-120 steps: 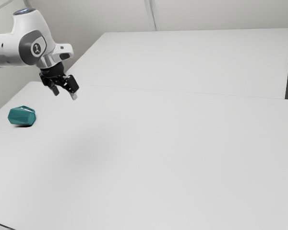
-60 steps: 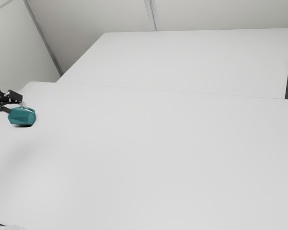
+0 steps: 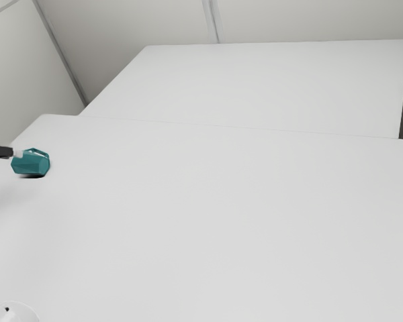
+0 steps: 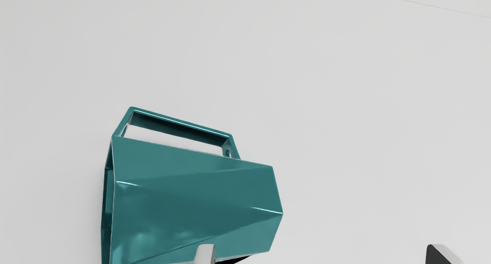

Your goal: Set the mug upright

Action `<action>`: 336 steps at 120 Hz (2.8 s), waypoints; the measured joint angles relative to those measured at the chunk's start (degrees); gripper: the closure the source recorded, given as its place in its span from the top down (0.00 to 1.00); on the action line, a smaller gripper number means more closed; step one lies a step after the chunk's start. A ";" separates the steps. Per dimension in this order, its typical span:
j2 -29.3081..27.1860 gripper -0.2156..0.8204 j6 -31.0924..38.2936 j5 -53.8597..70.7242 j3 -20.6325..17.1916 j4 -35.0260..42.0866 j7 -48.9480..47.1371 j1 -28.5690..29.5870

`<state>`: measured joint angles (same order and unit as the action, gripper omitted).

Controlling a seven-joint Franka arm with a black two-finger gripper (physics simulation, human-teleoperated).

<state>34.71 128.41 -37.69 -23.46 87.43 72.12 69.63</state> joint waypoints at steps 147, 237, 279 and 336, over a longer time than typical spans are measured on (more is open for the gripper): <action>15.71 0.76 7.74 -2.70 -4.03 -9.54 33.18 2.69; 15.28 0.20 8.80 -3.60 -4.03 -9.24 36.71 -0.39; 11.08 0.06 10.43 -3.23 -0.67 -8.94 36.95 -6.23; -8.33 0.03 14.52 -3.11 4.08 9.80 32.56 -15.35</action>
<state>26.38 142.93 -40.81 -19.38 97.24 104.69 54.29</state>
